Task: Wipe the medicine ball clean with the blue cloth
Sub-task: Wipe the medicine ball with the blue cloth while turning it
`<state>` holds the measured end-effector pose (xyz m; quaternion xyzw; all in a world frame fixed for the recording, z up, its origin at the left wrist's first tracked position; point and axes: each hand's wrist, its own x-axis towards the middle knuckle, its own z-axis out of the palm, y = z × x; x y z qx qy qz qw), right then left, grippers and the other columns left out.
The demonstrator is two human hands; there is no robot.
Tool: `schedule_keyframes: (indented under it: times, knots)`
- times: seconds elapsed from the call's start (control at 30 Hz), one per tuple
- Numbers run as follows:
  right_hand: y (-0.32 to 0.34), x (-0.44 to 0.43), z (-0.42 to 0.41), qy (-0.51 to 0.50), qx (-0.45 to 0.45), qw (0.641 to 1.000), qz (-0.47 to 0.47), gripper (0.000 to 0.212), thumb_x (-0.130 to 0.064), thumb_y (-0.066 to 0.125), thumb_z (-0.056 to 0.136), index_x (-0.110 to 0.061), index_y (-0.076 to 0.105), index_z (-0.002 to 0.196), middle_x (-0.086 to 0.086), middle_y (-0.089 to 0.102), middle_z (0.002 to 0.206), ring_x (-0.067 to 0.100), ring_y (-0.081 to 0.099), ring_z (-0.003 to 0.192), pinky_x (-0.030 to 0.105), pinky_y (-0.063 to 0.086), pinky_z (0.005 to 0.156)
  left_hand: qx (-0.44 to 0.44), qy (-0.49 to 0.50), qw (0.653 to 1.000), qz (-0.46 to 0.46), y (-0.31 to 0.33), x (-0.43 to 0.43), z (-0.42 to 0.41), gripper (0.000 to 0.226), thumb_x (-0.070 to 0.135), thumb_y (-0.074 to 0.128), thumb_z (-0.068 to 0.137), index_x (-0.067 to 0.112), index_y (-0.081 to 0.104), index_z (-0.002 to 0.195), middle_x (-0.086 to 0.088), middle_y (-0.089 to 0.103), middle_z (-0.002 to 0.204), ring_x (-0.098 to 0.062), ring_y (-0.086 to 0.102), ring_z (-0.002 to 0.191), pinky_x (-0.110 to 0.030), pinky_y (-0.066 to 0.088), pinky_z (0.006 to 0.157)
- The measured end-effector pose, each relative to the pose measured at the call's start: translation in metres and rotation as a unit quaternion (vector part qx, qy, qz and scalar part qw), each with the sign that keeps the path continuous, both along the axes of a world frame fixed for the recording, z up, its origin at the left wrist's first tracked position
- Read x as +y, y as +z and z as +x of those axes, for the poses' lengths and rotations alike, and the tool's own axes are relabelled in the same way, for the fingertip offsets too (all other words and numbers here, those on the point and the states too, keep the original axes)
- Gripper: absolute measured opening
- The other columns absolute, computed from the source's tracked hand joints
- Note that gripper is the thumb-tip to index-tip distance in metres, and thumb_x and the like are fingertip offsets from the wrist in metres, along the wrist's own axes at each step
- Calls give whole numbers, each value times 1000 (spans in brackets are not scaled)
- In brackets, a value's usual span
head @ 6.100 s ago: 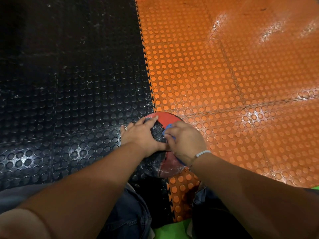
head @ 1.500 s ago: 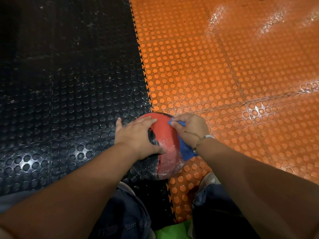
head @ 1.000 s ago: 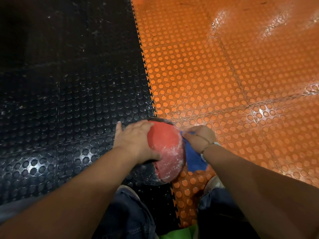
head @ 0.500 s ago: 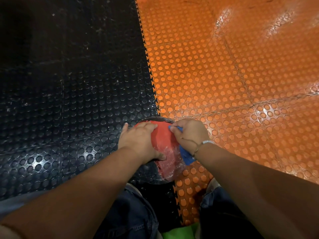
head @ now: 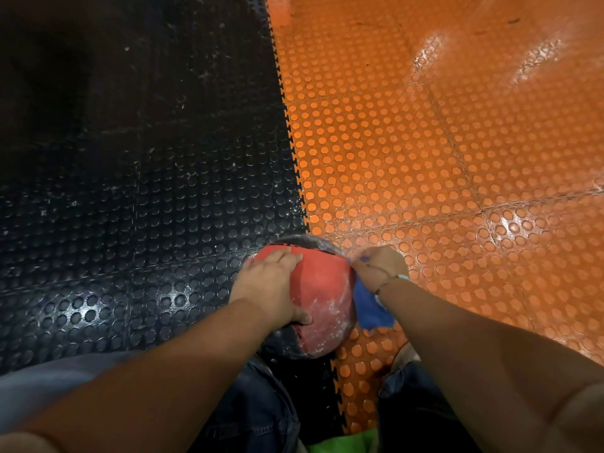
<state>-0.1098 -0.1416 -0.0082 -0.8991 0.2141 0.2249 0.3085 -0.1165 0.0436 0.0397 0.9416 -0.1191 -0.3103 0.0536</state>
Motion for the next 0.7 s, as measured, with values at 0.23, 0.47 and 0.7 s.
schedule_keyframes:
  times: [0.23,0.47,0.7]
  knots:
    - [8,10,4,26,-71,994,74,21,-30,58,90,-19,71,103,-1,68,108,14,58,92,23,43,85,9,34,999,-9,3,3,1,113,60,79,61,29,17,151,11,16,157,-13,21,143,-35,13,118]
    - [16,19,4,77,-98,988,90,21,-29,56,91,-19,71,103,-1,67,109,17,59,99,26,44,92,5,37,999,-7,2,-2,4,113,60,80,59,30,19,150,11,18,156,-14,24,141,-31,18,115]
    - [10,8,8,-6,-23,997,72,19,-29,57,91,-19,72,94,0,69,88,13,60,71,23,51,67,6,27,1000,-7,4,-3,3,113,61,79,59,30,19,150,11,16,157,-12,20,143,-34,15,117]
